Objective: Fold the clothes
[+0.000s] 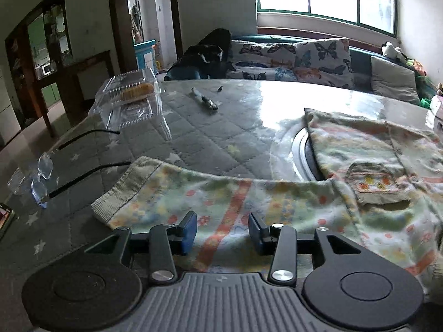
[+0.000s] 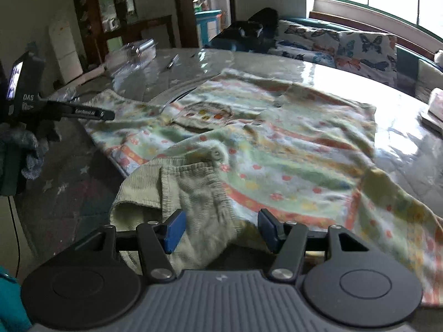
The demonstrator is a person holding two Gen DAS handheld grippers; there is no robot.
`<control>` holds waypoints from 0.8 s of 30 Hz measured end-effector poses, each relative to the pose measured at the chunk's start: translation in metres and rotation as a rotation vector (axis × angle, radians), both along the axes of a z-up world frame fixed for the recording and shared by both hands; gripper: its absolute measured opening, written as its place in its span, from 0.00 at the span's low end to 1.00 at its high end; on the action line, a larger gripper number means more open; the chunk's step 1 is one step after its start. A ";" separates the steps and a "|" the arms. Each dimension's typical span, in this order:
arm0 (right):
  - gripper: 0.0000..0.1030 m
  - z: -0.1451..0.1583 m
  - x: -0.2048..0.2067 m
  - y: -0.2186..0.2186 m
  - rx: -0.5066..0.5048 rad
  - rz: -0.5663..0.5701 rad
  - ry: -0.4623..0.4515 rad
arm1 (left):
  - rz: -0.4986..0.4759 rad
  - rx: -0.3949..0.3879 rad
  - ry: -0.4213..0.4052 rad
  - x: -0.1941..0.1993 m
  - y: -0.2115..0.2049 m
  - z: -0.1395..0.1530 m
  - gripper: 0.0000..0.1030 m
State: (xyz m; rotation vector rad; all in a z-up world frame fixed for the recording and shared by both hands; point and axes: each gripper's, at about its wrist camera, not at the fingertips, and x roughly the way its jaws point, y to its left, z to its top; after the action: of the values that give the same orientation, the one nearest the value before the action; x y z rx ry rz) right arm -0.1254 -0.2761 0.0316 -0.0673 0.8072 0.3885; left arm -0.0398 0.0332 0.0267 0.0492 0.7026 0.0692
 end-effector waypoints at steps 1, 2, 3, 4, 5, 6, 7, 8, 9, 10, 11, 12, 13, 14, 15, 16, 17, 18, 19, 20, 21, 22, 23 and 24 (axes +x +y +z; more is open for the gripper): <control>0.57 0.002 -0.002 -0.006 0.011 -0.022 -0.007 | -0.008 -0.002 -0.004 -0.001 -0.003 0.003 0.44; 0.57 0.004 -0.003 -0.011 0.022 -0.041 -0.011 | -0.015 -0.005 -0.008 -0.002 -0.006 0.006 0.45; 0.57 0.005 -0.004 -0.017 0.033 -0.060 -0.014 | -0.032 -0.014 -0.012 -0.003 -0.010 0.009 0.46; 0.57 0.005 -0.003 -0.021 0.041 -0.078 -0.010 | -0.049 -0.024 -0.017 -0.004 -0.015 0.012 0.46; 0.57 0.002 -0.003 -0.025 0.046 -0.090 0.003 | -0.066 -0.035 -0.021 -0.005 -0.020 0.016 0.46; 0.57 -0.002 -0.002 -0.029 0.052 -0.097 0.019 | -0.089 -0.044 -0.025 -0.005 -0.026 0.019 0.46; 0.57 -0.005 -0.002 -0.032 0.057 -0.105 0.036 | -0.112 -0.053 -0.030 -0.006 -0.033 0.022 0.46; 0.57 -0.007 -0.003 -0.034 0.060 -0.106 0.042 | -0.135 -0.063 -0.034 -0.006 -0.040 0.026 0.46; 0.57 -0.006 -0.005 -0.034 0.061 -0.103 0.040 | -0.158 -0.072 -0.038 -0.006 -0.047 0.029 0.46; 0.57 -0.005 -0.007 -0.035 0.061 -0.100 0.040 | -0.181 -0.079 -0.040 -0.006 -0.054 0.032 0.46; 0.57 -0.003 -0.010 -0.037 0.066 -0.104 0.032 | -0.205 -0.085 -0.044 -0.007 -0.061 0.034 0.46; 0.57 0.000 -0.014 -0.040 0.075 -0.112 0.020 | -0.228 -0.091 -0.047 -0.007 -0.069 0.037 0.46; 0.57 0.003 -0.018 -0.045 0.085 -0.129 0.009 | -0.253 -0.096 -0.047 -0.008 -0.076 0.038 0.46; 0.57 0.006 -0.021 -0.051 0.097 -0.152 0.000 | -0.278 -0.100 -0.047 -0.008 -0.084 0.040 0.46; 0.57 0.008 -0.024 -0.058 0.105 -0.181 -0.011 | -0.307 -0.103 -0.046 -0.009 -0.094 0.040 0.47; 0.57 0.010 -0.026 -0.065 0.109 -0.213 -0.019 | -0.332 -0.104 -0.043 -0.010 -0.103 0.039 0.47; 0.57 0.011 -0.027 -0.071 0.111 -0.243 -0.025 | -0.357 -0.104 -0.039 -0.011 -0.112 0.039 0.47; 0.57 0.011 -0.029 -0.081 0.114 -0.281 -0.029 | -0.382 -0.105 -0.035 -0.012 -0.121 0.038 0.47; 0.57 0.011 -0.031 -0.090 0.115 -0.316 -0.033 | -0.407 -0.107 -0.031 -0.013 -0.130 0.037 0.47; 0.57 0.010 -0.033 -0.099 0.106 -0.353 -0.038 | -0.433 -0.106 -0.028 -0.014 -0.139 0.036 0.47; 0.57 0.009 -0.035 -0.110 0.093 -0.396 -0.044 | -0.453 -0.105 -0.025 -0.016 -0.147 0.034 0.47; 0.57 0.008 -0.037 -0.120 0.085 -0.435 -0.049 | -0.473 -0.105 -0.022 -0.019 -0.155 0.033 0.47; 0.56 0.007 -0.038 -0.130 0.081 -0.472 -0.053 | -0.493 -0.104 -0.019 -0.021 -0.162 0.031 0.47; 0.56 0.006 -0.039 -0.139 0.076 -0.510 -0.058 | -0.514 -0.103 -0.016 -0.023 -0.170 0.030 0.48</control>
State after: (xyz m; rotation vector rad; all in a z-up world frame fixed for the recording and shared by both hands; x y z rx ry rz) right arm -0.1647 -0.4155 0.0375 0.1951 0.7218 -0.0653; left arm -0.0625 -0.1369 0.0564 0.1285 0.6588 -0.4581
